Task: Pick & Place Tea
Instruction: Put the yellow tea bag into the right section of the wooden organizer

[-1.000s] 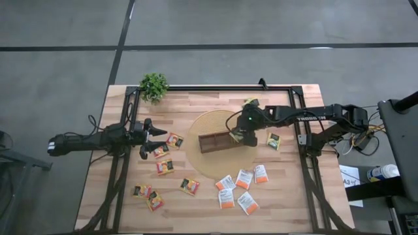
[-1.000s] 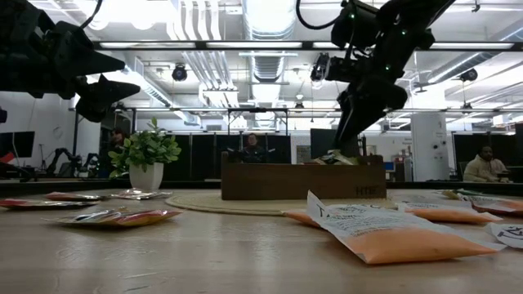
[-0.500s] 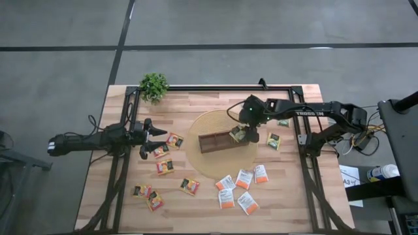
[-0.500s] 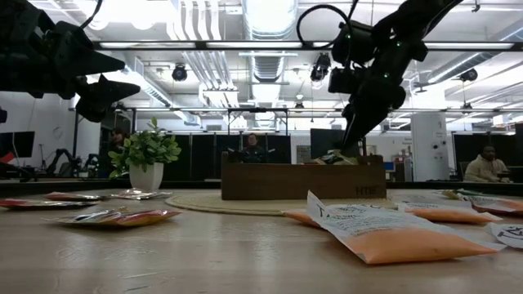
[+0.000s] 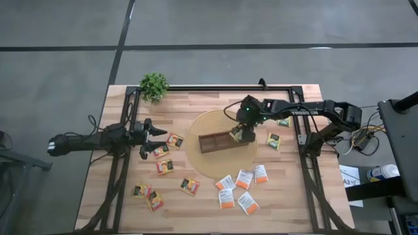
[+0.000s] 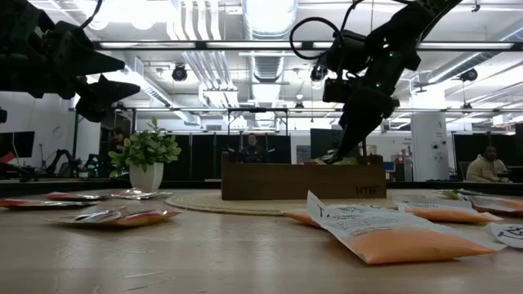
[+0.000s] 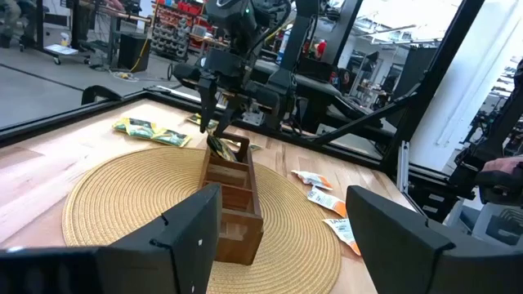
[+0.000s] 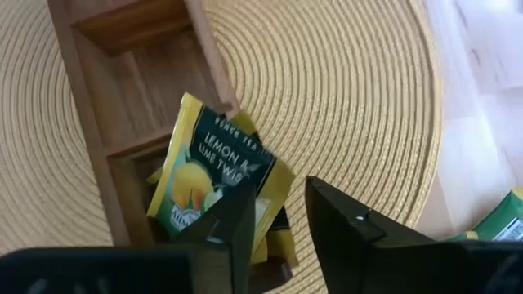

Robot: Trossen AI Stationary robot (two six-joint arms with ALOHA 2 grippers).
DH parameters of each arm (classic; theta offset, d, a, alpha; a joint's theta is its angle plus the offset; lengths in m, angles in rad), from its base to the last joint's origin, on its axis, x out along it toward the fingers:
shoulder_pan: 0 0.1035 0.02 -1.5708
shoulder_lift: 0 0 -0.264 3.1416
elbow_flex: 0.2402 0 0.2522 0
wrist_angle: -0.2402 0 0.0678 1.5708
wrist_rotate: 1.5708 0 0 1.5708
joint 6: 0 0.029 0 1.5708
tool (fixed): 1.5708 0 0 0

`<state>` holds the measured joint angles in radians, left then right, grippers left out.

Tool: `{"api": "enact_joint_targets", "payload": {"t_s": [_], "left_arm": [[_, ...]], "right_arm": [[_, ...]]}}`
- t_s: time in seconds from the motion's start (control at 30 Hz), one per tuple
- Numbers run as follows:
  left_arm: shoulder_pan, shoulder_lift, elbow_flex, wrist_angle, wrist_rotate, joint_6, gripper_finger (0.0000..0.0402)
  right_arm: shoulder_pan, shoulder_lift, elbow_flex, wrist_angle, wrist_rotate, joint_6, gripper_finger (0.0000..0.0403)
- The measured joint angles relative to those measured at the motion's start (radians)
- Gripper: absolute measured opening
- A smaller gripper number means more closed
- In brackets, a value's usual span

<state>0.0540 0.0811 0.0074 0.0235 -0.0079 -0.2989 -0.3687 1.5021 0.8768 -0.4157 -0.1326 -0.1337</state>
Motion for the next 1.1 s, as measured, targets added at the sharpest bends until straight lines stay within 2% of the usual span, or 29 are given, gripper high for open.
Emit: {"api": "enact_joint_targets", "payload": {"t_s": [0.33,0.53,0.87,1.1], "left_arm": [[0.0,0.0,0.0,0.0,0.0,0.0,0.0257],[0.0,0.0,0.0,0.0,0.0,0.0,0.0257],[0.0,0.0,0.0,0.0,0.0,0.0,0.0257],[0.0,0.0,0.0,0.0,0.0,0.0,0.0257]], "right_arm": [[0.0,0.0,0.0,0.008,-0.003,0.03,0.0054],[0.001,-0.003,0.0,0.008,-0.008,0.109,0.0014],[0.002,-0.077,-0.02,0.013,0.024,0.193,0.0008],[0.002,-0.187,-0.117,0.035,0.057,0.26,0.0008]]}}
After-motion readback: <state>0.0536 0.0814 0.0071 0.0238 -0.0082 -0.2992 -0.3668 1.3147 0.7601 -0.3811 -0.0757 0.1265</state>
